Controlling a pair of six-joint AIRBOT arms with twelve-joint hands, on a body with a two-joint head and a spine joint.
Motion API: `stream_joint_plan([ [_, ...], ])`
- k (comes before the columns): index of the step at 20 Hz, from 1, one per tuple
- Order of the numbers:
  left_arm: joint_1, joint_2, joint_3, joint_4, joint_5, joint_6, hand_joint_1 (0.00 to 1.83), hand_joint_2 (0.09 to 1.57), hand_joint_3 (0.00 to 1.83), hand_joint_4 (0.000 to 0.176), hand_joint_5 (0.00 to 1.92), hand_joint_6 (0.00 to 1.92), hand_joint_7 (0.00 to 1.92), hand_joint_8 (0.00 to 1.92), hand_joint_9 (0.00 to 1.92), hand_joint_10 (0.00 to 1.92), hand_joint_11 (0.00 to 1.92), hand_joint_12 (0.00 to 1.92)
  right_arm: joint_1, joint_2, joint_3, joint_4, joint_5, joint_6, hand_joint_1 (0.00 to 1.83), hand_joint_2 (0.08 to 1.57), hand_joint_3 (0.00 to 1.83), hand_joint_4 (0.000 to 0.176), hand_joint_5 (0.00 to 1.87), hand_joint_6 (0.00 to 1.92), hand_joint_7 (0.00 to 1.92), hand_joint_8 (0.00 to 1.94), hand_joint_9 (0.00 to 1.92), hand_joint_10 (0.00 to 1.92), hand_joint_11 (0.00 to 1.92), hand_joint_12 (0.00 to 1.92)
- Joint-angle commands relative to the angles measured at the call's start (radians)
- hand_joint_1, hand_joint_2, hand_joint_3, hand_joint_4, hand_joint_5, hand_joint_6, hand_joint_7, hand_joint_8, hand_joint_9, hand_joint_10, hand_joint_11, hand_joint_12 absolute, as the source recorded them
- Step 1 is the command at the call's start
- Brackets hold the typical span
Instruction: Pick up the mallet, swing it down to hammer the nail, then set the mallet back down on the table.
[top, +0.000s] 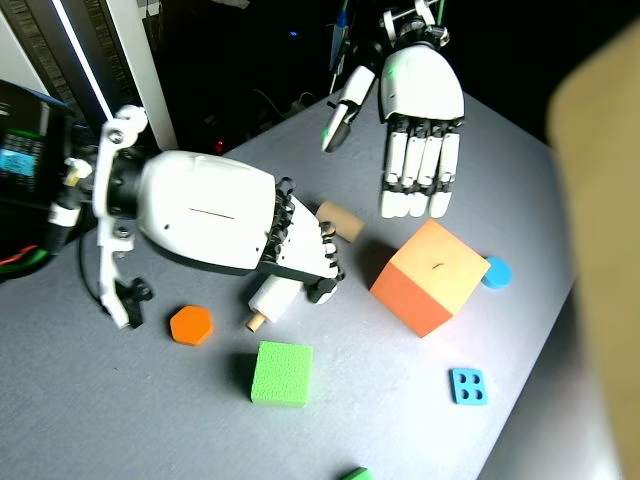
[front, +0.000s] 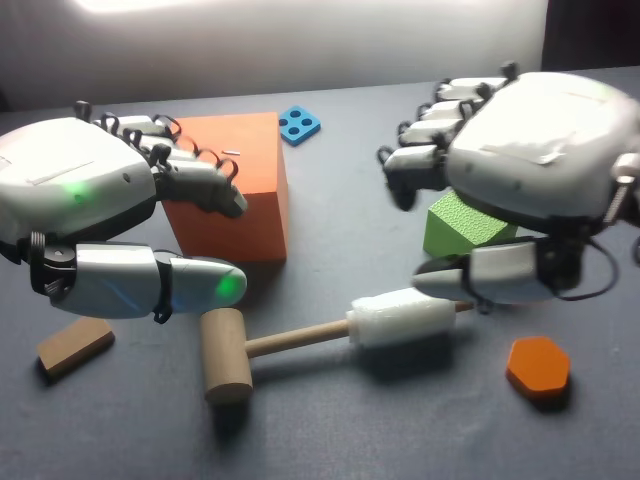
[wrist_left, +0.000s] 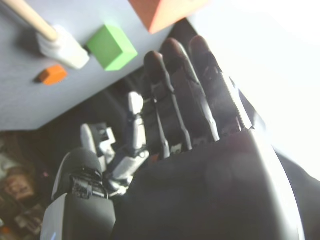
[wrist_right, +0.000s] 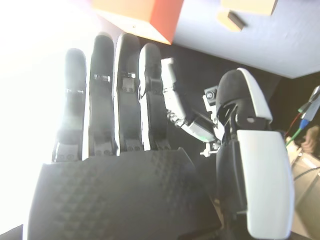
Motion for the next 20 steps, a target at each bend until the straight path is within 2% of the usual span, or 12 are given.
stream_joint_plan([
  [1, -0.017, 0.008, -0.005, -0.015, -0.106, -0.005, 0.05, 1.21, 0.0, 0.0, 0.11, 1.86, 0.17, 1.87, 0.24, 1.87, 0.19, 1.88, 0.014, 0.007, -0.005, -0.016, 0.075, 0.001, 0.45, 1.16, 0.0, 0.0, 0.19, 1.71, 0.22, 1.91, 0.28, 1.91, 0.34, 1.91],
  [4, -0.028, 0.006, -0.01, -0.015, -0.104, -0.009, 0.01, 1.21, 0.0, 0.0, 0.11, 1.92, 0.09, 1.92, 0.19, 1.92, 0.23, 1.92, 0.011, 0.009, -0.006, -0.016, 0.076, -0.003, 0.46, 1.15, 0.0, 0.0, 0.38, 1.92, 0.41, 1.94, 0.48, 1.92, 0.61, 1.92],
  [6, -0.038, 0.004, -0.01, -0.015, -0.101, -0.009, 0.06, 1.28, 0.01, 0.0, 0.55, 1.92, 0.58, 1.92, 0.58, 1.92, 0.63, 1.92, 0.01, 0.009, -0.006, -0.016, 0.076, -0.004, 0.36, 1.17, 0.0, 0.0, 0.61, 1.92, 0.58, 1.94, 0.59, 1.92, 0.76, 1.92],
  [7, -0.043, 0.004, -0.011, -0.015, -0.101, -0.009, 0.07, 1.31, 0.01, 0.0, 0.97, 1.92, 0.99, 1.92, 0.97, 1.92, 1.04, 1.92, 0.011, 0.009, -0.006, -0.016, 0.077, -0.004, 0.3, 1.22, 0.01, 0.0, 0.98, 1.92, 1.06, 1.94, 1.08, 1.92, 1.21, 1.92],
  [8, -0.048, 0.003, -0.015, -0.015, -0.102, -0.009, 0.26, 1.3, 0.0, 0.0, 1.27, 1.92, 1.32, 1.92, 1.29, 1.92, 1.35, 1.92, 0.014, 0.012, -0.01, -0.016, 0.077, -0.004, 0.49, 1.3, 0.02, 0.0, 1.27, 1.92, 1.39, 1.94, 1.45, 1.92, 1.57, 1.92],
  [9, -0.048, 0.003, -0.017, -0.015, -0.102, -0.009, 0.41, 1.31, 0.0, 0.0, 1.36, 1.92, 1.44, 1.92, 1.42, 1.92, 1.48, 1.92, 0.015, 0.013, -0.012, -0.016, 0.077, -0.004, 0.6, 1.34, 0.01, 0.0, 1.41, 1.92, 1.55, 1.94, 1.6, 1.92, 1.7, 1.92],
  [10, -0.049, 0.003, -0.023, -0.015, -0.102, -0.009, 0.58, 1.32, 0.0, 0.0, 1.4, 1.92, 1.49, 1.92, 1.49, 1.92, 1.54, 1.92, 0.017, 0.016, -0.016, -0.016, 0.077, -0.004, 0.67, 1.38, 0.0, 0.063, 1.46, 1.92, 1.61, 1.94, 1.67, 1.92, 1.76, 1.92],
  [11, -0.049, 0.003, -0.026, -0.015, -0.101, -0.009, 0.74, 1.35, 0.0, 0.0, 1.39, 1.92, 1.47, 1.92, 1.48, 1.92, 1.54, 1.92, 0.017, 0.017, -0.017, -0.016, 0.077, -0.004, 0.73, 1.41, 0.0, 0.153, 1.45, 1.92, 1.58, 1.94, 1.65, 1.92, 1.75, 1.92],
  [12, -0.049, 0.003, -0.032, -0.015, -0.099, -0.009, 0.9, 1.33, 0.0, 0.042, 1.38, 1.92, 1.44, 1.92, 1.45, 1.92, 1.51, 1.92, 0.016, 0.018, -0.02, -0.016, 0.077, -0.008, 0.73, 1.42, 0.0, 0.171, 1.42, 1.92, 1.55, 1.94, 1.63, 1.92, 1.74, 1.92],
  [13, -0.049, 0.003, -0.036, -0.015, -0.099, -0.009, 0.94, 1.33, 0.0, 0.106, 1.37, 1.92, 1.42, 1.92, 1.43, 1.92, 1.49, 1.92, 0.014, 0.018, -0.022, -0.016, 0.077, -0.01, 0.66, 1.46, 0.02, 0.175, 1.41, 1.92, 1.54, 1.94, 1.62, 1.92, 1.73, 1.92],
  [14, -0.049, 0.003, -0.038, -0.015, -0.099, -0.009, 0.95, 1.33, 0.0, 0.126, 1.36, 1.92, 1.41, 1.92, 1.41, 1.92, 1.47, 1.92, 0.011, 0.018, -0.023, -0.016, 0.078, -0.013, 0.67, 1.45, 0.01, 0.176, 1.4, 1.92, 1.52, 1.94, 1.6, 1.92, 1.71, 1.92],
  [20, -0.05, 0.003, -0.03, -0.015, -0.109, -0.008, 0.96, 1.3, 0.0, 0.166, 1.36, 1.92, 1.39, 1.92, 1.38, 1.92, 1.44, 1.92, 0.009, 0.019, -0.025, -0.017, 0.089, -0.013, 0.68, 1.43, 0.0, 0.176, 1.37, 1.92, 1.52, 1.94, 1.58, 1.92, 1.69, 1.92],
])
